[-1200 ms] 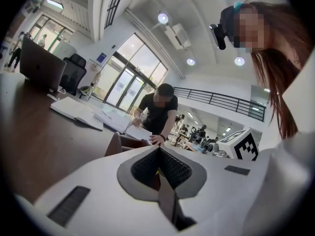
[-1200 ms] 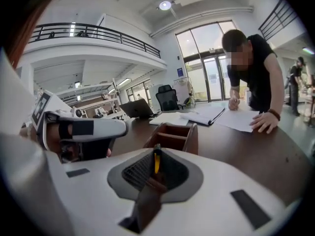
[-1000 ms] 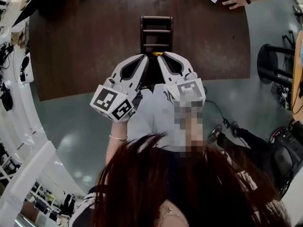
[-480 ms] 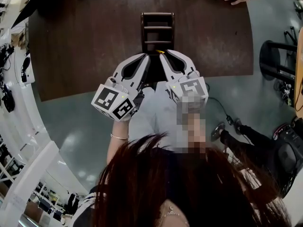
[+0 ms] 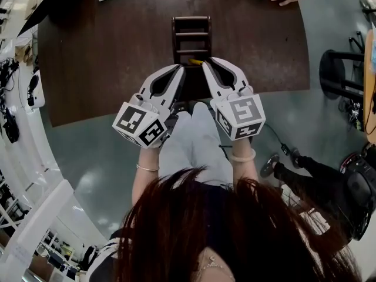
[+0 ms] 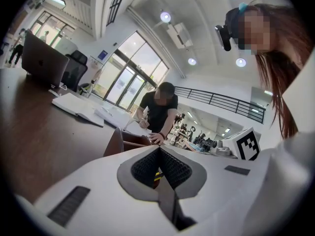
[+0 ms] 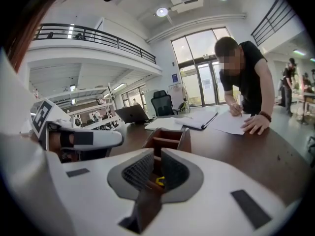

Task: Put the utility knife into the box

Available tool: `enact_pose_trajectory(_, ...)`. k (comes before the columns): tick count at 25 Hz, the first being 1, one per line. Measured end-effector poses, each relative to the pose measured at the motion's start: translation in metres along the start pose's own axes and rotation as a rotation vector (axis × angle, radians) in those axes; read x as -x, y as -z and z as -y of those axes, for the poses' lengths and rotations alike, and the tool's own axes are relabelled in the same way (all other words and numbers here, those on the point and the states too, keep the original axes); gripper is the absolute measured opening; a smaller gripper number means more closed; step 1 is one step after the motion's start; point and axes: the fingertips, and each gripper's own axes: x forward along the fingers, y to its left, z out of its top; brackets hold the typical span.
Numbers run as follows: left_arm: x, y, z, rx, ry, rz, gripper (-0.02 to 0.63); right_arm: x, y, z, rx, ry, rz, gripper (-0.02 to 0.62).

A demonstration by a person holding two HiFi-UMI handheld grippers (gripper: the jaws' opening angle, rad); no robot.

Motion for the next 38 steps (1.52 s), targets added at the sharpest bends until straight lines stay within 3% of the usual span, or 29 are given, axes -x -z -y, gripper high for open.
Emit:
enact_pose_trajectory(13, 0.011, -0.051, 0.039, -0.122, 0.012, 0.054, 0.000, 0.046, -0.066, -0.026, 0.065, -0.059, 0.160, 0.020)
enact_pose_trajectory(21, 0.021, -0.094, 0.071, -0.222, 0.045, 0.112, 0.000, 0.083, -0.118, -0.038, 0.116, -0.050, 0.284, 0.015)
enact_pose_trajectory(38, 0.040, -0.124, 0.108, -0.282, 0.107, 0.166, 0.000, 0.114, -0.147, -0.057, 0.179, -0.026, 0.320, 0.015)
